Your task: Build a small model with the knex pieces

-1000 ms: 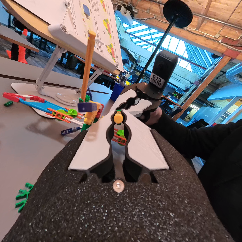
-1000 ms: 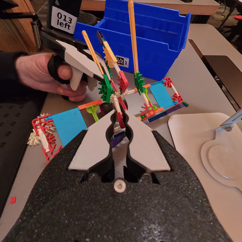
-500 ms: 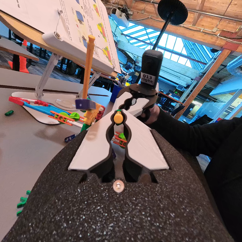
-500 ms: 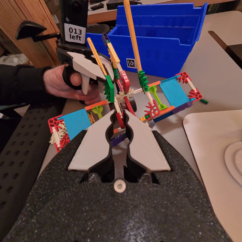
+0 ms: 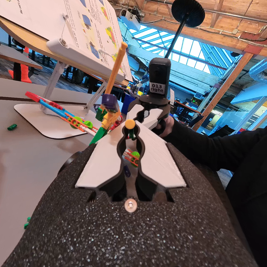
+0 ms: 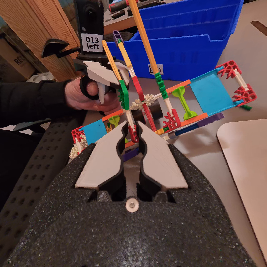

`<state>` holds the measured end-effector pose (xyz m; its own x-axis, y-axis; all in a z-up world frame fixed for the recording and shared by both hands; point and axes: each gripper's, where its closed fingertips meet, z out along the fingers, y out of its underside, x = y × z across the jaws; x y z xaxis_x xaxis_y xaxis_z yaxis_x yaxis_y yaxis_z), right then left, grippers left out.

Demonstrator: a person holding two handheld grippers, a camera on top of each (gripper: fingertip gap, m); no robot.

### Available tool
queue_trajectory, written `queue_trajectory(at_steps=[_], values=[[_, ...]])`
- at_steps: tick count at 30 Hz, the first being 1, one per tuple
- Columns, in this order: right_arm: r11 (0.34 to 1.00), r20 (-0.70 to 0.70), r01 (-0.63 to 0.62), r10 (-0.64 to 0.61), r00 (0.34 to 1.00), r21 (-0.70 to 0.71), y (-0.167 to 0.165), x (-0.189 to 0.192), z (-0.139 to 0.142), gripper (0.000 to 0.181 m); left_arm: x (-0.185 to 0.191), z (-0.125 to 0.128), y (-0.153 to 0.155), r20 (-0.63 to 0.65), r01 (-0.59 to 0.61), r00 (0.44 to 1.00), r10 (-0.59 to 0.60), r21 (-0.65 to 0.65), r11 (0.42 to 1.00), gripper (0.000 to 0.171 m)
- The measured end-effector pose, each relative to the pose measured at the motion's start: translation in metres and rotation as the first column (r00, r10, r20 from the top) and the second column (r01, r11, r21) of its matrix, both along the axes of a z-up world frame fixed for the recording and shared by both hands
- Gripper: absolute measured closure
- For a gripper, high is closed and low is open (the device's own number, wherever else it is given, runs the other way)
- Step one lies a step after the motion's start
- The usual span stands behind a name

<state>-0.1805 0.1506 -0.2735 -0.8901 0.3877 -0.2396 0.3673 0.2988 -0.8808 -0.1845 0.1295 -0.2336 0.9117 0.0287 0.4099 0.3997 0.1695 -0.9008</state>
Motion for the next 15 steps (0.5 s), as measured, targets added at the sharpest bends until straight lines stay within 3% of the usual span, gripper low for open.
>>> queue_trajectory(at_steps=[10,15], values=[[0.999,-0.052,0.02,-0.018,0.999,0.05,-0.001,-0.002,-0.002,0.167,0.002,0.0,-0.001,-0.014,0.001,1.0,-0.001,-0.007,1.0,0.166],[0.999,-0.103,0.012,-0.008,0.995,0.035,-0.002,0.001,0.012,0.163,0.005,0.003,-0.001,-0.03,0.009,1.0,-0.009,0.0,1.0,0.166]])
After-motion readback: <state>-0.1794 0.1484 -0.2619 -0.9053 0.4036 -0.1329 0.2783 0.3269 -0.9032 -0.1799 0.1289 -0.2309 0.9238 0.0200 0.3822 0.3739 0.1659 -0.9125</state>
